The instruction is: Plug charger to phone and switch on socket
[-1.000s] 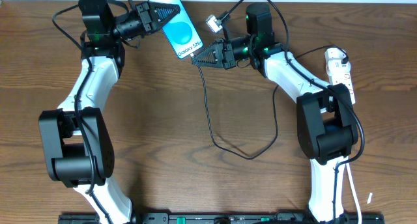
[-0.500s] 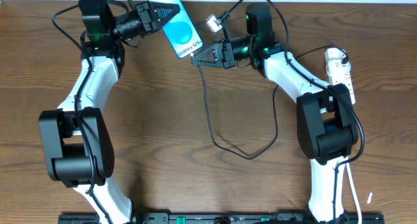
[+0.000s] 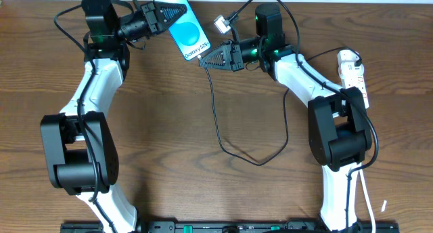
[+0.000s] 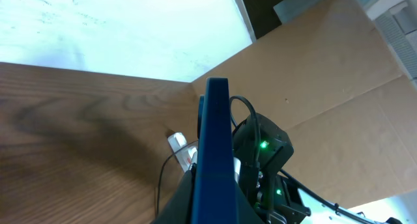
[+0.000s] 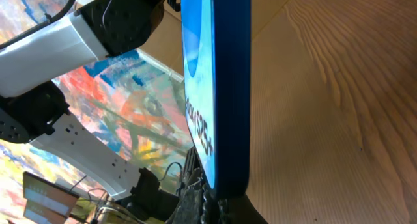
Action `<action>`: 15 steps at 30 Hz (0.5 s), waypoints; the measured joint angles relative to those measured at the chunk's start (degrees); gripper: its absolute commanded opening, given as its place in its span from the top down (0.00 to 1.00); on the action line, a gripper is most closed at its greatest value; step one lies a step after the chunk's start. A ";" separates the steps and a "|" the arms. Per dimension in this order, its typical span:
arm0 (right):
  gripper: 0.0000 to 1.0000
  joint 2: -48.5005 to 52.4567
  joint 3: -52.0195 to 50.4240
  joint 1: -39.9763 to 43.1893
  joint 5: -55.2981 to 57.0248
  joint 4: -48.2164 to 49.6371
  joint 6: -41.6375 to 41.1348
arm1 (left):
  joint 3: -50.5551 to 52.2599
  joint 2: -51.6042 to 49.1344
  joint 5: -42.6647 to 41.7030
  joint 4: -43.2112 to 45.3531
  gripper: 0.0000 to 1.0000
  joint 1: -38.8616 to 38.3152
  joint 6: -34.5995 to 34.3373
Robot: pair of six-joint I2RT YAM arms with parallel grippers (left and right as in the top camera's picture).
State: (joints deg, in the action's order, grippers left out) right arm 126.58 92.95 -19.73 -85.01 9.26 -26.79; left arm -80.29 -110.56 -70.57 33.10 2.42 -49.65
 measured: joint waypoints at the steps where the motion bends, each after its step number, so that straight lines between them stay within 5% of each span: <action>1: 0.99 0.00 0.00 0.00 0.00 0.00 0.00 | 0.00 0.00 0.00 0.00 0.93 -0.02 0.09; 15: 0.99 0.00 -0.02 0.39 0.04 0.00 0.00 | 0.00 0.00 0.02 0.00 0.92 -0.02 0.66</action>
State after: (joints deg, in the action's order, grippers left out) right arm 126.58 92.92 -19.33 -84.97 9.26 -26.79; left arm -80.29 -110.56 -70.54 33.10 2.39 -48.99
